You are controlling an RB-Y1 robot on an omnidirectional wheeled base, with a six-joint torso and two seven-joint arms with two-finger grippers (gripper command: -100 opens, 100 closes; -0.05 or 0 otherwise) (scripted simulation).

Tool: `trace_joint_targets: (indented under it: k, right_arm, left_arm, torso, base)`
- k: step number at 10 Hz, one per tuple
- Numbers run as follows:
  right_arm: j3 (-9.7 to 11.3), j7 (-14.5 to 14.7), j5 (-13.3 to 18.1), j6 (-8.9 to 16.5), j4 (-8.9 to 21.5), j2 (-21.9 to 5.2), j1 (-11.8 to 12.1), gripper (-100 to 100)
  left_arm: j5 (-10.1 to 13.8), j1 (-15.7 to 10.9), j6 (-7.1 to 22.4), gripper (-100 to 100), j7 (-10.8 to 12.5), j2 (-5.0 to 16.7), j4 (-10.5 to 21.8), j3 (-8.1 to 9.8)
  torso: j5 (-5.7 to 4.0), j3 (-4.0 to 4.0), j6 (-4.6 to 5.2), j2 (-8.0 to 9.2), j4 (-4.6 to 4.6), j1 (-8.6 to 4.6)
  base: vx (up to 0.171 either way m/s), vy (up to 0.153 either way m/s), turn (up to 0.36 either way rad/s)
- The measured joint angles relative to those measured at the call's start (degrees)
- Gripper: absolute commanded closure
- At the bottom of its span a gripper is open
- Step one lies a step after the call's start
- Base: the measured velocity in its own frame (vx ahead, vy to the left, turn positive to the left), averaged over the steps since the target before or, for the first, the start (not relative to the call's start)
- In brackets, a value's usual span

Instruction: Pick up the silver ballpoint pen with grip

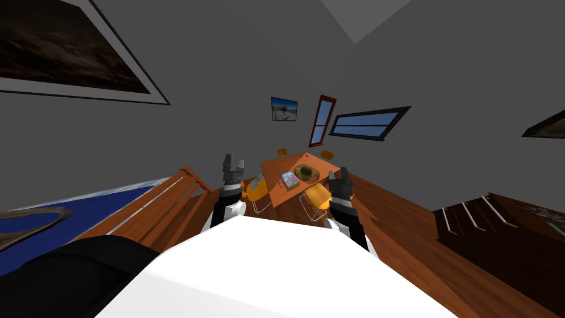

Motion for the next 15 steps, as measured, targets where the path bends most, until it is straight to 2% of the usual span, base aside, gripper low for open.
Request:
trace_joint_targets:
  k: [2,5,8,9,11,13,15]
  right_arm:
    - [0.0,0.0,0.0,0.0,0.0,0.0,0.0,0]
    - [0.0,0.0,0.0,0.0,0.0,0.0,0.0,0]
    - [0.0,0.0,0.0,0.0,0.0,0.0,0.0,0]
    - [0.0,0.0,0.0,0.0,0.0,0.0,0.0,0]
    - [0.0,0.0,0.0,0.0,0.0,0.0,0.0,0]
    - [0.0,0.0,0.0,0.0,0.0,0.0,0.0,0]
    - [0.0,0.0,0.0,0.0,0.0,0.0,0.0,0]
  left_arm:
    - [0.4,-1.4,1.7,-100,0.0,2.7,2.2,0.12]
    - [1.0,-4.3,4.6,-100,0.0,5.7,7.1,-0.33]
    - [2.3,-8.3,9.9,-100,0.1,8.8,11.9,-0.41]
    - [2.5,-8.8,11.0,-100,0.0,9.1,12.9,-0.62]
    - [3.2,-11.5,12.5,-100,0.2,10.8,17.6,-0.81]
    - [3.6,-12.9,15.5,-100,-0.1,11.3,19.7,-1.21]
    - [4.2,-14.6,16.9,-100,0.0,12.3,22.9,-1.45]
  torso:
    - [-0.03,0.09,0.01,0.17,0.03,-0.13]
    - [-0.03,0.06,0.01,0.11,0.02,-0.16]
    - [-0.03,0.05,0.01,0.1,0.02,-0.15]
    - [-0.03,0.04,-0.01,0.06,0.01,-0.1]
    - [-0.02,0.02,0.01,0.05,0.01,-0.1]
    - [-0.02,0.03,0.0,0.06,0.01,-0.11]
    - [-0.02,0.02,0.0,0.03,0.01,-0.07]
  base:
    - [-0.049,-0.045,-0.038]
    - [-0.033,-0.044,-0.044]
    - [-0.027,-0.037,-0.038]
    - [-0.012,-0.025,-0.035]
    - [-0.02,-0.029,-0.035]
    - [-0.016,-0.027,-0.028]
    - [-0.012,-0.02,-0.034]
